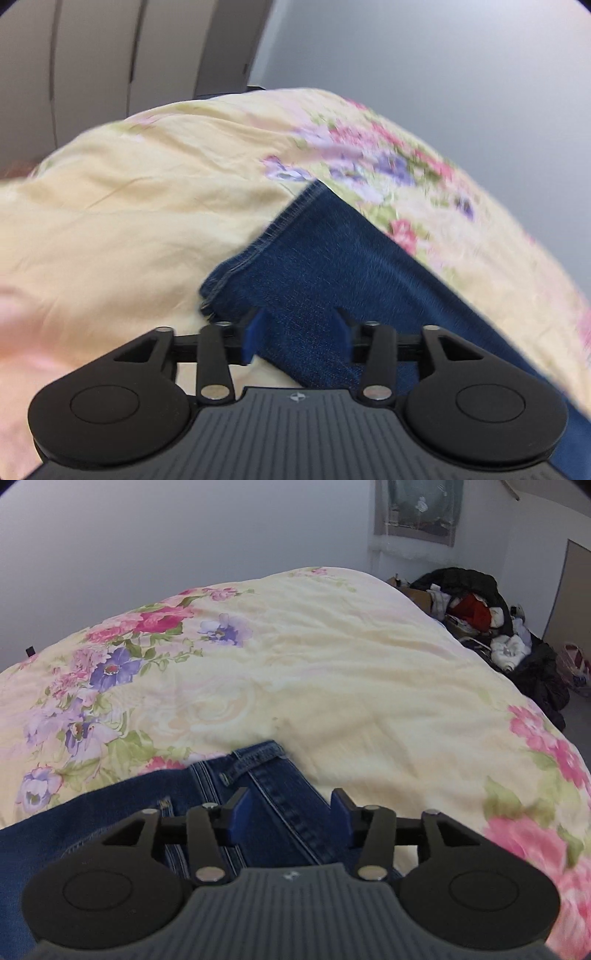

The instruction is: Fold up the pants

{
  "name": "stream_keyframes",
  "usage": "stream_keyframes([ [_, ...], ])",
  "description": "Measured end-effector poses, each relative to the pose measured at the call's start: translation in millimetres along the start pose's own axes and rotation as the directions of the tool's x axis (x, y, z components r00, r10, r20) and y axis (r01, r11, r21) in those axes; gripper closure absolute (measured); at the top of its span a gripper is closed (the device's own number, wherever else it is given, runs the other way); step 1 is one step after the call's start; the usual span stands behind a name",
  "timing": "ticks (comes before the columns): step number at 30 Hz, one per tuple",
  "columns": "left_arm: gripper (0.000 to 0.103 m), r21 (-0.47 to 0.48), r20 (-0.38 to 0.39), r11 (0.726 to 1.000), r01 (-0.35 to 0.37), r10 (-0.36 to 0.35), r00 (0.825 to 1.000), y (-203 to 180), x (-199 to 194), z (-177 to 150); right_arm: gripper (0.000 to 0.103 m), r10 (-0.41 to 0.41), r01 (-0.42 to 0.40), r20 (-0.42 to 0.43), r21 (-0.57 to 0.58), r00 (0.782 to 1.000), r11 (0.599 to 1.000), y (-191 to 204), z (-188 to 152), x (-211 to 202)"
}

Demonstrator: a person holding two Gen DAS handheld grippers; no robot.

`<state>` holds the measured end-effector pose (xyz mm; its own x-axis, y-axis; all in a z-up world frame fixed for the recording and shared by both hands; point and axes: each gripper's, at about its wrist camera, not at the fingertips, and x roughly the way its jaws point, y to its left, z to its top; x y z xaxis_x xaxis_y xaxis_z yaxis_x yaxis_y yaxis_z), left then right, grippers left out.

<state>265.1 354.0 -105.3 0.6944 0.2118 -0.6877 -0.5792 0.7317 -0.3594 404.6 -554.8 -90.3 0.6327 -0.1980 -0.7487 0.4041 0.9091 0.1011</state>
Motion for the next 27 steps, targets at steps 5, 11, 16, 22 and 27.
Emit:
stream_keyframes([
  [5, 0.046, -0.371, 0.026, 0.921, 0.117, -0.115, 0.993, 54.3, -2.7, -9.9, 0.041, 0.052, -0.042, -0.044, 0.200, 0.998, 0.979, -55.1, -53.8, -38.8],
  [11, 0.045, -0.540, 0.048, 0.831, 0.133, -0.127, 0.991, 73.8, 28.8, -21.3, 0.037, 0.146, -0.111, -0.042, 0.457, 0.988, 0.883, -102.1, -90.9, -40.2],
  [16, 0.051, -0.525, 0.054, 0.847, 0.085, -0.066, 0.996, 67.7, 54.5, -21.3, 0.036, 0.192, -0.168, 0.010, 0.530, 0.981, 0.831, -104.5, -98.7, -26.0],
  [22, 0.075, -0.408, 0.044, 0.913, 0.004, 0.016, 0.999, 48.7, 58.6, -11.1, 0.037, 0.227, -0.259, 0.139, 0.679, 0.964, 0.687, -115.6, -104.0, -6.6],
  [27, 0.094, -0.323, 0.044, 0.945, -0.043, 0.061, 0.997, 34.4, 45.6, 2.0, 0.053, 0.215, -0.266, 0.166, 0.733, 0.962, 0.626, -117.2, -104.8, 10.2],
])
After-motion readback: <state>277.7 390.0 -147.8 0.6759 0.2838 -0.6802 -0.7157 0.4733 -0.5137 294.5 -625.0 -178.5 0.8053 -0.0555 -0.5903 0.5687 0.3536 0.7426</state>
